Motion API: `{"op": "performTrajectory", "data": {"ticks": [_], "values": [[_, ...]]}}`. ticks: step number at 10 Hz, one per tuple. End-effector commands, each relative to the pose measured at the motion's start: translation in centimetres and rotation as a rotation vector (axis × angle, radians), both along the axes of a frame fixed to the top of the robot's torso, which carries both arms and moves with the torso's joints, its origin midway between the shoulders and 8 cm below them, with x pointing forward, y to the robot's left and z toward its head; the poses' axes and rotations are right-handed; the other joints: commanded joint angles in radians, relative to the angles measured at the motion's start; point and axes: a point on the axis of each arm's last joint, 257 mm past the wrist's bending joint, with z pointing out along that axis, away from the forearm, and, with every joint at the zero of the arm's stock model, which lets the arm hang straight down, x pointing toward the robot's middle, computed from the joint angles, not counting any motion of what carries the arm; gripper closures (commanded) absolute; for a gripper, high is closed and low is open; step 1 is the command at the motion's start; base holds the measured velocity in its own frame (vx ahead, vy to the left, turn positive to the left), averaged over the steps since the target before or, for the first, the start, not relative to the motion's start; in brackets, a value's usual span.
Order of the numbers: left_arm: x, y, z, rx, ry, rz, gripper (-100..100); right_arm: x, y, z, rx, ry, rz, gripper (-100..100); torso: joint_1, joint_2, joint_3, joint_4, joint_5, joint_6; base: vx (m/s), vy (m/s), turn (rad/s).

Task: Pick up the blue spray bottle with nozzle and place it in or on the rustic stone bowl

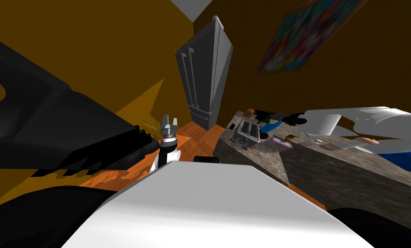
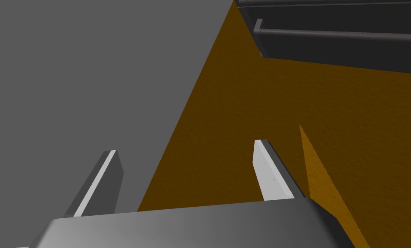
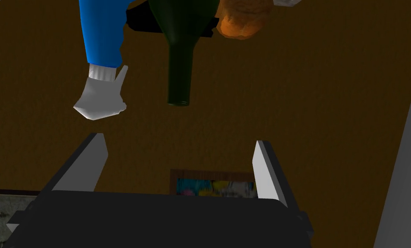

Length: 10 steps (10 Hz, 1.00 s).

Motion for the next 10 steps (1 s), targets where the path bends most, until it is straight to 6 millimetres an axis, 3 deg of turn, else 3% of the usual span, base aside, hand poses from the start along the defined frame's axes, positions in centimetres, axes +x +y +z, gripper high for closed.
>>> {"op": "performTrajectory", "data": {"ticks": [1, 7, 8, 10], "values": [[0.0, 0.0, 0.0, 0.0, 0.0, 0.0, 0, 1.53, 2.03, -0.12, 0.005, 0.008, 0.023, -100, 0.0, 0.0, 0.0, 0.0, 0.0, 0.0, -0.029, -0.039, -0.086], [0.0, 0.0, 0.0, 0.0, 0.0, 0.0, 0, 1.53, 2.03, -0.13, 0.005, 0.008, 0.023, -100, 0.001, 0.0, 0.0, 0.0, 0.0, 0.0, 0.001, 0.001, -0.016], [0.0, 0.0, 0.0, 0.0, 0.0, 0.0, 0, 1.53, 2.03, -0.13, 0.005, 0.008, 0.023, 0, 0.0, 0.0, 0.0, 0.0, 0.0, 0.0, 0.0, 0.0, 0.0], [0.0, 0.0, 0.0, 0.0, 0.0, 0.0, 0, 1.53, 2.03, -0.13, 0.005, 0.008, 0.023, 0, 0.0, 0.0, 0.0, 0.0, 0.0, 0.0, 0.0, 0.0, 0.0]]}}
